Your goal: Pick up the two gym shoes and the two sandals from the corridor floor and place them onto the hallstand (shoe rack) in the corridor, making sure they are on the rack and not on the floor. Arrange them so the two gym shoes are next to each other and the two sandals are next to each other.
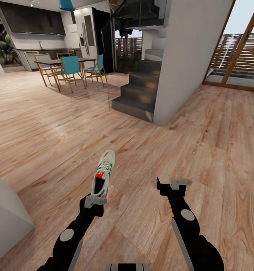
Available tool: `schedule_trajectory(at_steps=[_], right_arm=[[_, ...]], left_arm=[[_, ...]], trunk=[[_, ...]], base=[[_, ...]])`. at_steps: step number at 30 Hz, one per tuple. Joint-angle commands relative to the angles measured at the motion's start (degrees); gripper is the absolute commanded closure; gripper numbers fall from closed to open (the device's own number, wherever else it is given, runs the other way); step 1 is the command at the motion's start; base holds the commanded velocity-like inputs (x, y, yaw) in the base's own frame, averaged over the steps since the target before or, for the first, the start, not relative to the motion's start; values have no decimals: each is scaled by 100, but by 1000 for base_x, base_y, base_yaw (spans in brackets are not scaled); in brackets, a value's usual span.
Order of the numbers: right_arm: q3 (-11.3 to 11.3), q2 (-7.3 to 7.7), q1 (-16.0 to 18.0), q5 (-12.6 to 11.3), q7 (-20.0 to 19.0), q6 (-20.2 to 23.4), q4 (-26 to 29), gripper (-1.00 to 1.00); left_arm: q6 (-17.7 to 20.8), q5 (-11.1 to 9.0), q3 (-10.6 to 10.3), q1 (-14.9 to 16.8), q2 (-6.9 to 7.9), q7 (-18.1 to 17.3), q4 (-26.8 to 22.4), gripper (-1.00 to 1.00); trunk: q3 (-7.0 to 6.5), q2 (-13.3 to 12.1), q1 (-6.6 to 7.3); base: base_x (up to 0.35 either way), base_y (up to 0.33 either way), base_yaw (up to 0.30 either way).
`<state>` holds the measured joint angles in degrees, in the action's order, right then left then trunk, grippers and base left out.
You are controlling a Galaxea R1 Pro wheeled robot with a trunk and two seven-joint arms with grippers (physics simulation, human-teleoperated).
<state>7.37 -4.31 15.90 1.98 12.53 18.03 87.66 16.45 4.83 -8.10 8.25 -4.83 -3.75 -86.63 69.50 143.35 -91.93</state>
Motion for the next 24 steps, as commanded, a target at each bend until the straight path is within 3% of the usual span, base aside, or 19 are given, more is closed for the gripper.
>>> schedule_trajectory(at_steps=[1, 13, 24], right_arm=[[10, 1, 2, 21, 29, 200, 5, -100], [18, 1, 1, 21, 30, 436, -18, -100], [18, 1, 1, 21, 30, 438, -19, -100]], left_arm=[[34, 53, 4, 1, -2, -38, -18, 100], [-17, 62, -15, -3, 8, -23, -29, 100], [-36, 58, -17, -7, 8, -35, -30, 100]], trunk=[[5, 2, 1], [12, 2, 1], [47, 2, 1]], base=[[-7, -331, 0], [-1, -307, 45], [0, -37, 258]])
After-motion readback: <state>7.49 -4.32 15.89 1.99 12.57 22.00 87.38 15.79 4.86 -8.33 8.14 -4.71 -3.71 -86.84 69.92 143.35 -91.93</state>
